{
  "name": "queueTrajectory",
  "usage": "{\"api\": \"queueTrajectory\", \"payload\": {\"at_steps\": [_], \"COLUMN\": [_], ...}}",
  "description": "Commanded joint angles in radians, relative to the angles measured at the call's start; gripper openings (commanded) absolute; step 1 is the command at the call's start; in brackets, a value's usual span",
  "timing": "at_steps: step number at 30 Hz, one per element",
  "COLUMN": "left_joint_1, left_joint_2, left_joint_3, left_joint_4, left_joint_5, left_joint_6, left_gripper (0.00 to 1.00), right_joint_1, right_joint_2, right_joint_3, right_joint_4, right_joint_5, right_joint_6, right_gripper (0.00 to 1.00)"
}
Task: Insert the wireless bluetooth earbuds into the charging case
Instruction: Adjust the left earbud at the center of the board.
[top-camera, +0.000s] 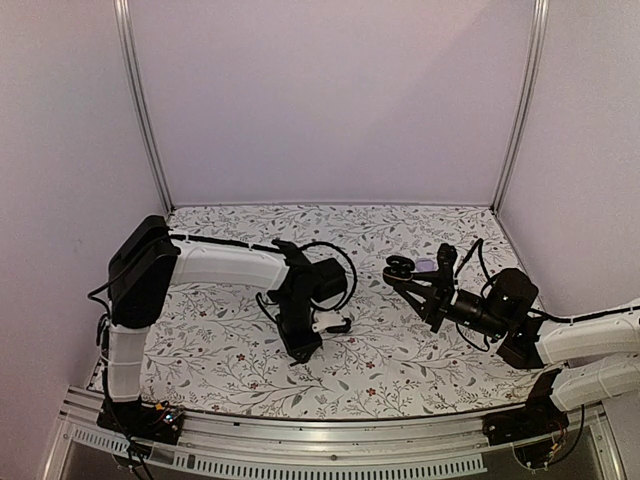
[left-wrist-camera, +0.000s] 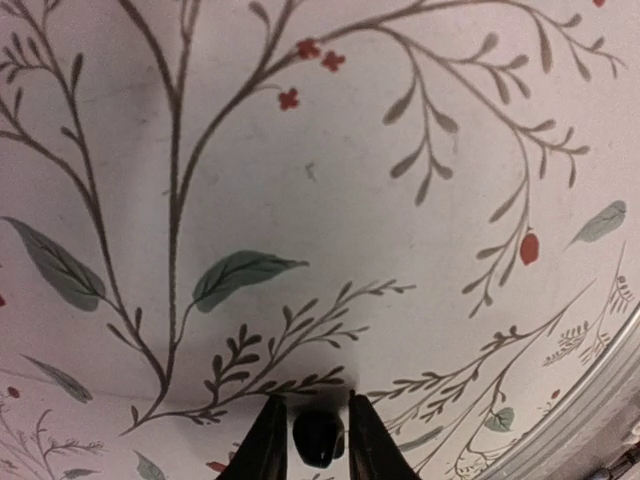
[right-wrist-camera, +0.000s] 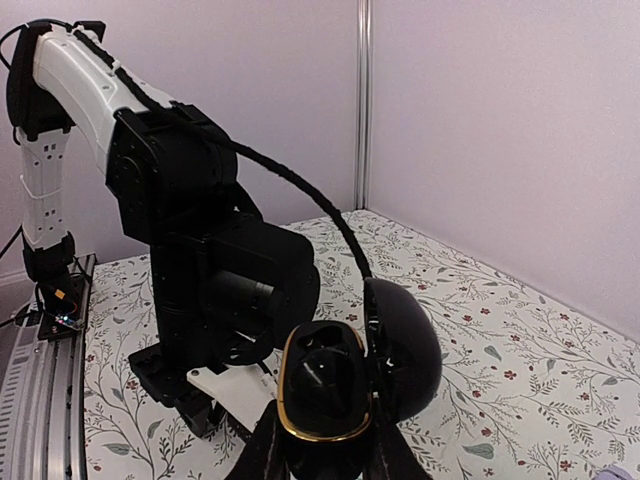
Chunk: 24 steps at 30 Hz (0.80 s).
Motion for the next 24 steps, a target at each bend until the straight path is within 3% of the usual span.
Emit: {"api": "queueTrajectory", "payload": {"at_steps": [1,10,24], "left_joint_1": [-0.016,-0.037,-0.056], "left_joint_2": [0.028,0.084,0.102], "left_joint_3": [-0.029,0.034,0.035], "left_joint_4": [-0.033,-0.097,-0.101], "left_joint_5": [-0.051,-0.106,-0.037], "left_joint_6": [-0.023,-0.062,-0.07], "left_gripper": [0.26,0.29,0.25], "right_joint_1": [-0.004,-0.004,-0.005], "right_joint_2": [-0.01,-0.006,-0.004], "right_joint_3": [-0.004,-0.001,0.001], "right_joint_4": [0.003,0.003,0.005], "right_joint_5": [0.012,0.012,0.01], "right_joint_6": [-0.004,-0.006,-0.009], "right_gripper": [0.0,0.0,0.0]}}
